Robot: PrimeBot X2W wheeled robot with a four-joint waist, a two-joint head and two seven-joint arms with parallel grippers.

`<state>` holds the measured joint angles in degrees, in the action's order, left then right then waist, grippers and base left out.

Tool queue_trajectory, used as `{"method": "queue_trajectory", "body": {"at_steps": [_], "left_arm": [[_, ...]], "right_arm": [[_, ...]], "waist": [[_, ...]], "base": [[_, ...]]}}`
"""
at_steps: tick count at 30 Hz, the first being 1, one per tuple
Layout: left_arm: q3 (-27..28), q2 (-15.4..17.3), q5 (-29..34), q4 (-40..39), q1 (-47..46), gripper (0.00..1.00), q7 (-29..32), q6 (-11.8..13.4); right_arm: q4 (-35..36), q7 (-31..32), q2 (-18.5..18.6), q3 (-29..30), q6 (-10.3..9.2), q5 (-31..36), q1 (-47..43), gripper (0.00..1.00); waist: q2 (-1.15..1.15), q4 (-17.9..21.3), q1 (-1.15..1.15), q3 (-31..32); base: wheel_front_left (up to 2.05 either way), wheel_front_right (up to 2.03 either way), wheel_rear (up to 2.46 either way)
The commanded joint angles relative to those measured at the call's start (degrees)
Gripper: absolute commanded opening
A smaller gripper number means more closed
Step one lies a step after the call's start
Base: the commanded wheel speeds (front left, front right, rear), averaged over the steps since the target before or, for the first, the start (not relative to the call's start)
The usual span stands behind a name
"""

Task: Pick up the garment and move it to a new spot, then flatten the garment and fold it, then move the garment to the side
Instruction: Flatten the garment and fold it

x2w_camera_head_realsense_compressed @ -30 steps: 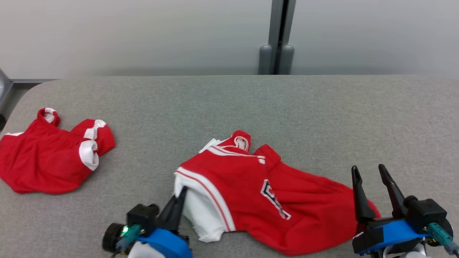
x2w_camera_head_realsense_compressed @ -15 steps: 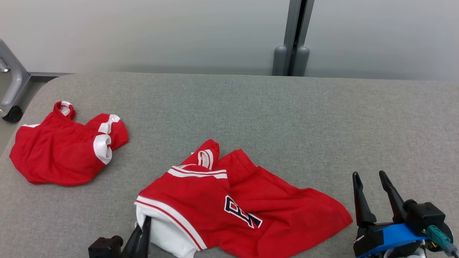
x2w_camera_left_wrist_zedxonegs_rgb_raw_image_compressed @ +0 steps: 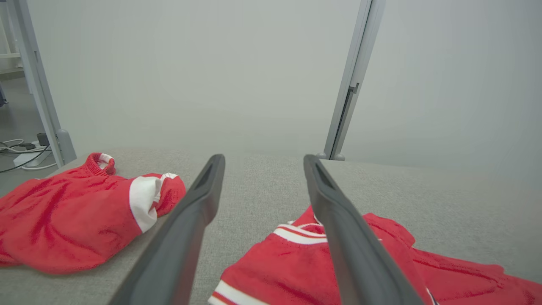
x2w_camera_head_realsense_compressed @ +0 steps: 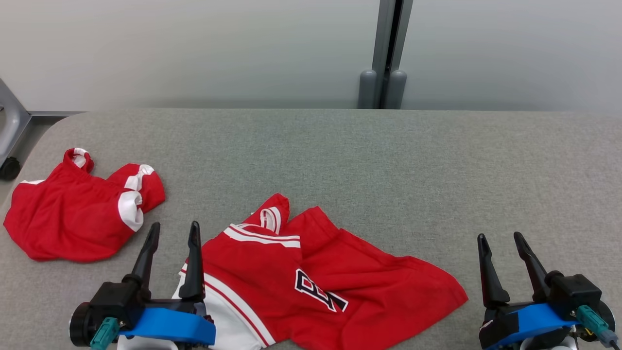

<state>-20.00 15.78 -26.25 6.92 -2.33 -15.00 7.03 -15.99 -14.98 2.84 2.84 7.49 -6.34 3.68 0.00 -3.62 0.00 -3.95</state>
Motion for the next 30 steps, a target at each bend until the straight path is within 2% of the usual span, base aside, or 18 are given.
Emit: {"method": "queue_trajectory", "body": {"at_steps": [1,10,19,25,30], "left_arm": [[1.67,-0.93,1.41,-0.82,-0.67,1.00,-0.23,-0.53],[7.28,-3.78,5.56,1.45,-3.46,1.00,-0.25,-3.86],[9.01,-6.13,8.53,4.14,-4.75,1.00,-0.26,-6.58],[10.22,-7.28,9.95,5.17,-4.61,1.00,-0.26,-8.02],[10.99,-8.30,10.94,5.56,-5.51,1.00,-0.26,-8.96]], "right_arm": [[0.04,-0.29,0.09,0.29,0.02,0.09,-0.26,1.00],[0.18,-0.26,0.09,0.54,0.01,0.67,-0.31,1.00],[0.29,0.86,0.09,0.01,0.02,1.79,0.42,1.00],[1.18,3.33,0.17,-4.65,0.02,3.56,5.71,1.00],[-0.98,9.38,0.98,-11.98,0.02,3.33,13.41,1.00]], "waist": [[0.00,0.36,0.00,0.09],[0.00,1.59,0.00,-0.21],[0.00,1.27,0.00,-0.04],[0.00,0.41,0.00,-0.40],[0.00,-1.00,0.00,-1.32]], "base": [[0.00,0.00,0.00],[0.00,0.00,0.00],[0.00,0.00,0.00],[0.00,0.00,0.00],[0.00,0.00,0.00]]}}
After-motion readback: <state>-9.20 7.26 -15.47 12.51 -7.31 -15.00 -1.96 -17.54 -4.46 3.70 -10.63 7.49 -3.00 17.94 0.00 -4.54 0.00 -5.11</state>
